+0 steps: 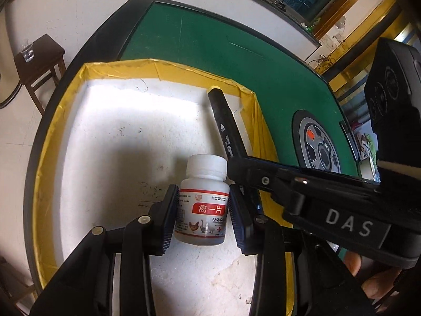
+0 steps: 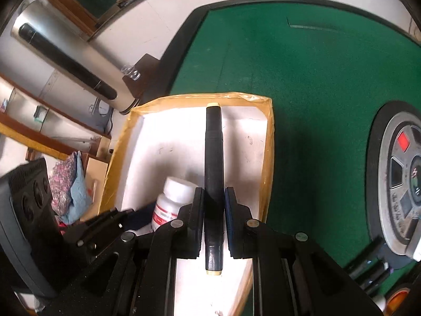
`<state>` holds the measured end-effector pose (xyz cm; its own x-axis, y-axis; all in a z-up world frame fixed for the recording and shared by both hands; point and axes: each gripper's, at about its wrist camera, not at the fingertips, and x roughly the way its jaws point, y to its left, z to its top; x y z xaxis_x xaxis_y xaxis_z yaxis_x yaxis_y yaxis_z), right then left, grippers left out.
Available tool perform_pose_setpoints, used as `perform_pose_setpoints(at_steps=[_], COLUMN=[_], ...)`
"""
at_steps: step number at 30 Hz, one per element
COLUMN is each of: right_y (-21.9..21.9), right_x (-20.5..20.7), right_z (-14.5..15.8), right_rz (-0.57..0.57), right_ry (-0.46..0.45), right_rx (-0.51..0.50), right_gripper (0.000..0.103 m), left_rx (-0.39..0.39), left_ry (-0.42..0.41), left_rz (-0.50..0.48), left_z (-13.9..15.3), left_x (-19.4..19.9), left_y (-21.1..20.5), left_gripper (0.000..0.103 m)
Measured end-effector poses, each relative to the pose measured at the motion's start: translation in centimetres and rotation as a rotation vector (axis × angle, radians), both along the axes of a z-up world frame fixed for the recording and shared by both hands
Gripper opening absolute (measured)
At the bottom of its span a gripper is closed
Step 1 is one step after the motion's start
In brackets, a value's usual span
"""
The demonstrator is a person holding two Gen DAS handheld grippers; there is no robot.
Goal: Organize rigid objects
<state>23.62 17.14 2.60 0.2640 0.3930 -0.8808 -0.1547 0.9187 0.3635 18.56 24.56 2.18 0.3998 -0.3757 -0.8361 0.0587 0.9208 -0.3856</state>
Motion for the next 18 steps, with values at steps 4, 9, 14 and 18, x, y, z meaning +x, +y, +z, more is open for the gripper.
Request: perform_pose_setpoints(at_steps=[4, 9, 14, 18], right_y=[-0.2, -0.6, -2.6, -5.5], right_x=[0.7, 1.3, 0.4, -2.4], right_z=[-0.5, 0.1, 2.5, 5.2], right_rz=[-0.025, -0.034, -0.030, -0.025], right_ry=[0.015, -0.002, -0.055, -0.107], right_rx=[0.003, 0.006, 0.063, 0.158], right_gripper=[0.014, 0.023, 0.028, 0.028], left_rx=[-0.010, -0.067, -0.083, -0.067], left_ry=[-0.009, 0.003, -0.021, -0.091], left_rz=[0.012, 0.030, 0.031, -0.015], left_z=[-0.3, -0.2, 1.1, 3.8], left_x=[-0.2, 0.0, -0.8, -2.1], left_y=[0.3, 0.9, 0.9, -0.6], left_gripper=[0.035, 0.036, 0.036, 0.036])
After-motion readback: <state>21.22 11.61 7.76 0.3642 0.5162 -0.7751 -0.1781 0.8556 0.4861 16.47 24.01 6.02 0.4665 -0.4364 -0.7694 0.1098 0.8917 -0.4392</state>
